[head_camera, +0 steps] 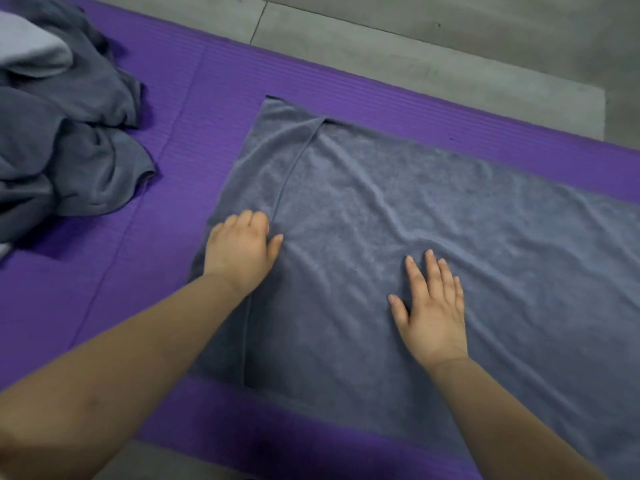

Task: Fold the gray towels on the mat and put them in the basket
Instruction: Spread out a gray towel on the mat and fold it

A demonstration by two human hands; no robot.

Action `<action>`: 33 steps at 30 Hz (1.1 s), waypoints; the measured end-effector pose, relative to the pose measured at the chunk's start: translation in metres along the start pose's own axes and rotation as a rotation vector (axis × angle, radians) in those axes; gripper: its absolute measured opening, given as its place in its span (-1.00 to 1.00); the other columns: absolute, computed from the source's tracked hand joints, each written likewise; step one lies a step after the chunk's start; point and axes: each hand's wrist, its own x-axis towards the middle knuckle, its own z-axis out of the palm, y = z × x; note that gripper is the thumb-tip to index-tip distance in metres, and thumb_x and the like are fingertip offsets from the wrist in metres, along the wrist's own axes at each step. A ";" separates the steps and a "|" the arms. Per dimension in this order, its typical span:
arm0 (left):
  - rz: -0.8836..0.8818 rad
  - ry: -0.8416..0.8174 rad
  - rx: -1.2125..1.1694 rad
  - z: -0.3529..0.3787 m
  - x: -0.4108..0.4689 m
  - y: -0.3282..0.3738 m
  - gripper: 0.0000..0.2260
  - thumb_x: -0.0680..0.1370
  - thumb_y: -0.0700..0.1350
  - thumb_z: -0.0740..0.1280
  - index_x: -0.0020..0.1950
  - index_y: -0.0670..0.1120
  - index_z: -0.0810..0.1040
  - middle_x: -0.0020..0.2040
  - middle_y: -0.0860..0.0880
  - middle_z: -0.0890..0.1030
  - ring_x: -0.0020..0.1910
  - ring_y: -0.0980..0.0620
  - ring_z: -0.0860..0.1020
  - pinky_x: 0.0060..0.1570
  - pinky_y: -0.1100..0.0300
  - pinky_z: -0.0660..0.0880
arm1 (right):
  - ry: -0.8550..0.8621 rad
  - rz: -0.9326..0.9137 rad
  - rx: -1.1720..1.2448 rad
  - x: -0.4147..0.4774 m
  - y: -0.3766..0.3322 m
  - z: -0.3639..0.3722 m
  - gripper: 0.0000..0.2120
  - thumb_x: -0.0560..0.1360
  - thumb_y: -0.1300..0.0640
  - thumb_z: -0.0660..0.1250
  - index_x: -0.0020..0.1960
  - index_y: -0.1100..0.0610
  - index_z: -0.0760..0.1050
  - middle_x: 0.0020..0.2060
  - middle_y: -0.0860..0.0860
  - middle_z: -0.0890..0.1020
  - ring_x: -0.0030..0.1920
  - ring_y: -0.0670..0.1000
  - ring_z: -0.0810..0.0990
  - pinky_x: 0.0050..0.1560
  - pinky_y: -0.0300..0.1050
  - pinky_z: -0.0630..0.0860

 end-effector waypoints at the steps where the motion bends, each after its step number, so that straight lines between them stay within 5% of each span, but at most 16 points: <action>1: -0.015 -0.019 0.013 -0.002 0.004 0.002 -0.79 0.50 -0.12 0.30 -0.14 -0.29 0.50 -0.14 -0.32 0.56 -0.09 -0.30 0.54 -0.11 -0.08 0.41 | -0.039 0.002 0.011 -0.001 -0.001 -0.002 -0.23 0.35 -0.23 -0.19 0.48 0.09 0.12 0.51 0.13 0.05 0.52 0.14 -0.03 0.45 -0.09 -0.27; 5: -0.025 -0.037 -0.012 -0.006 0.009 0.010 -0.76 0.56 -0.08 0.20 -0.02 -0.26 0.50 0.01 -0.28 0.56 0.07 -0.24 0.50 0.01 -0.04 0.33 | -0.157 -0.001 -0.028 0.000 -0.001 -0.011 -0.25 0.35 -0.20 -0.18 0.51 0.01 -0.06 0.52 0.04 -0.15 0.52 0.04 -0.21 0.45 -0.09 -0.32; 16: -0.119 -0.087 0.095 -0.010 -0.009 0.002 -0.69 0.50 0.01 0.29 0.01 -0.25 0.48 0.02 -0.28 0.53 0.07 -0.26 0.49 0.03 -0.06 0.37 | -0.287 -0.072 -0.069 -0.007 0.023 -0.054 -0.37 0.57 -0.09 0.07 0.50 0.00 -0.17 0.52 0.00 -0.16 0.52 0.00 -0.08 0.49 -0.12 -0.12; 20: 0.195 -0.088 0.092 -0.010 -0.016 0.048 -0.70 0.35 -0.05 0.41 -0.05 -0.24 0.58 -0.08 -0.30 0.58 -0.12 -0.29 0.58 -0.10 -0.11 0.50 | -0.391 -0.046 -0.093 -0.036 0.080 -0.109 -0.35 0.55 0.00 0.16 0.50 0.01 -0.13 0.52 -0.03 -0.03 0.49 -0.01 0.12 0.44 -0.18 0.11; 23: 0.465 -0.335 0.088 -0.006 -0.026 0.106 -0.50 0.45 0.01 0.36 0.34 -0.15 0.40 0.39 -0.25 0.35 0.32 -0.23 0.40 0.30 -0.07 0.31 | -0.541 0.045 -0.186 -0.071 0.140 -0.150 -0.36 0.55 0.01 0.17 0.49 -0.01 -0.13 0.50 -0.07 0.04 0.46 -0.03 0.20 0.40 -0.25 0.14; 25: 0.618 -0.386 0.152 -0.004 -0.031 0.133 -0.43 0.50 0.10 0.27 0.45 -0.03 0.22 0.51 -0.13 0.12 0.45 -0.10 0.24 0.41 0.07 0.18 | -0.560 0.185 -0.198 -0.094 0.183 -0.172 -0.36 0.56 0.03 0.17 0.49 0.01 -0.13 0.49 -0.05 0.11 0.44 -0.05 0.24 0.35 -0.30 0.14; 29: 0.859 -0.282 0.348 -0.013 -0.031 0.165 -0.44 0.17 0.16 0.47 0.08 -0.09 0.61 0.05 -0.20 0.65 -0.11 -0.11 0.68 -0.24 0.05 0.59 | -0.378 0.568 0.040 -0.136 0.269 -0.181 -0.48 0.53 0.16 0.25 0.44 0.15 0.18 0.34 0.13 0.42 0.20 0.10 0.50 0.10 -0.21 0.33; 33: 0.969 -0.370 0.559 0.001 -0.016 0.200 -0.31 -0.02 0.11 0.61 0.05 -0.09 0.62 0.01 -0.21 0.66 -0.16 -0.14 0.68 -0.33 -0.04 0.58 | -0.204 0.884 0.209 -0.177 0.364 -0.146 -0.55 0.52 0.24 0.24 0.38 0.26 0.29 0.25 0.27 0.47 0.17 0.20 0.50 0.02 -0.13 0.40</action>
